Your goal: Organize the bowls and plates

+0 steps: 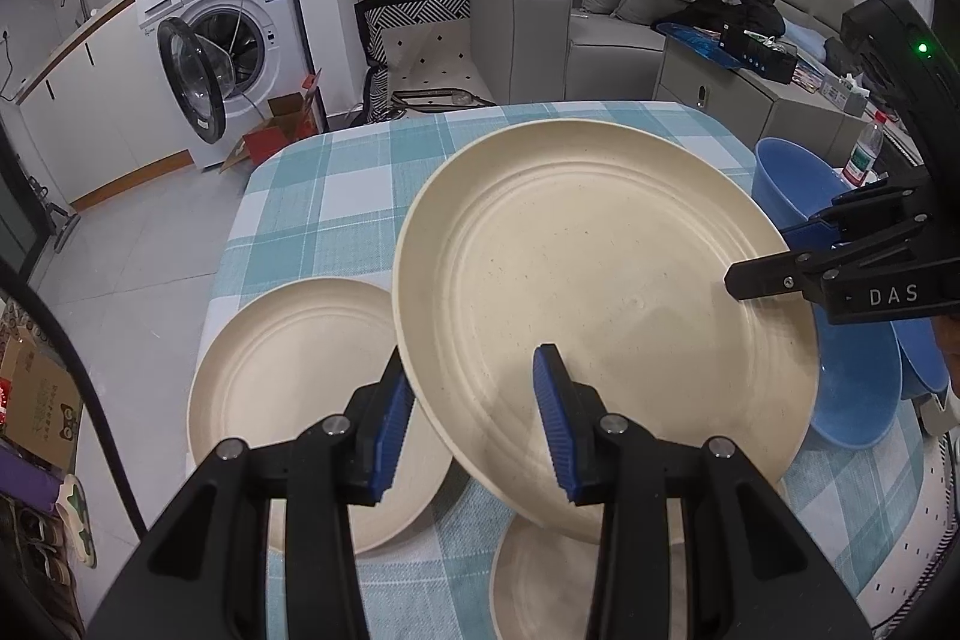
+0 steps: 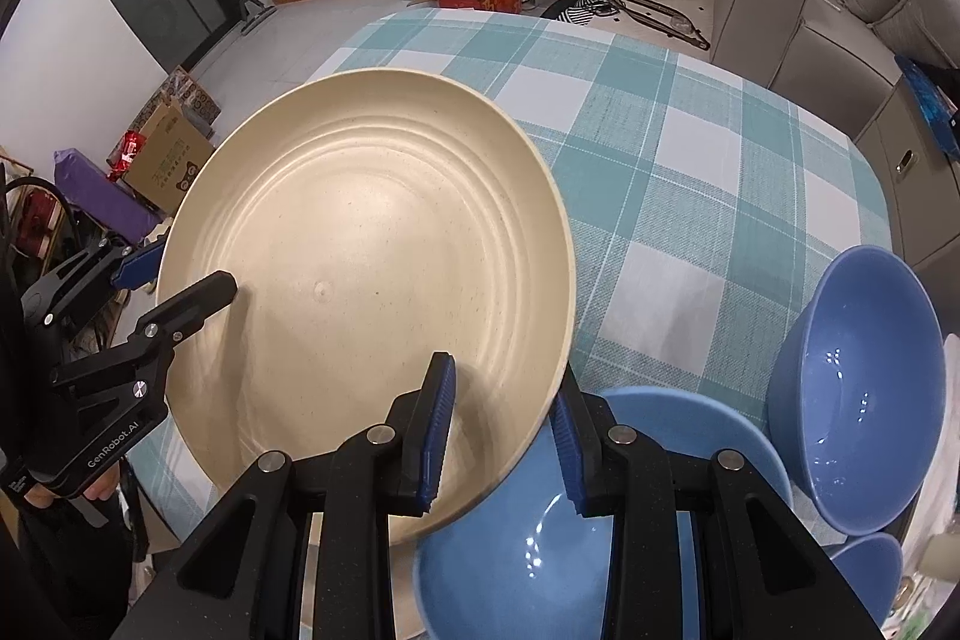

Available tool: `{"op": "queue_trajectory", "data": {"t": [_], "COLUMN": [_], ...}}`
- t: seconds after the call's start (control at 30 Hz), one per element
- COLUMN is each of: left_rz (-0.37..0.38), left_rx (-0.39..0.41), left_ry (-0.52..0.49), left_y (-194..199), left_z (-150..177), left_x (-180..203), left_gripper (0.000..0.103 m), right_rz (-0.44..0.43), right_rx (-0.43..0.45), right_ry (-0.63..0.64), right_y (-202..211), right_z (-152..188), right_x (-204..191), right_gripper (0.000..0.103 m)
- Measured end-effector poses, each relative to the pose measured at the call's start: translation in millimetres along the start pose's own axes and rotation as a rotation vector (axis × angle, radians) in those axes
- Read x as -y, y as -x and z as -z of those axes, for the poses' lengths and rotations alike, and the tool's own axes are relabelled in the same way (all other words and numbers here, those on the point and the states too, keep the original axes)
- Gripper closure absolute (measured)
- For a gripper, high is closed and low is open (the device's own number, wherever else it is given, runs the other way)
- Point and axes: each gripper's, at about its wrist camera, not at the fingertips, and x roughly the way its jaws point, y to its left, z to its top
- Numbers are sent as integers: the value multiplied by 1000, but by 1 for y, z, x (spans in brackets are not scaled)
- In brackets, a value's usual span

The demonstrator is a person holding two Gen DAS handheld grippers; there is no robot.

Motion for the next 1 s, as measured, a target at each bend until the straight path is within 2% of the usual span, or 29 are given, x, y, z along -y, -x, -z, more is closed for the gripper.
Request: {"op": "queue_trajectory", "data": {"t": [0.57,1.0], "left_rz": [-15,-8], "left_rx": [30,-2], "left_ry": [12,20], "left_y": [37,41], "left_z": [29,56], "left_x": [-11,-13], "left_gripper": [64,64], "right_rz": [-27,-35], "right_rx": [2,-17], "right_ry": [94,143], "right_y": [17,15], "right_z": [27,53], "right_x": [-39,-57], "right_gripper": [71,71]}}
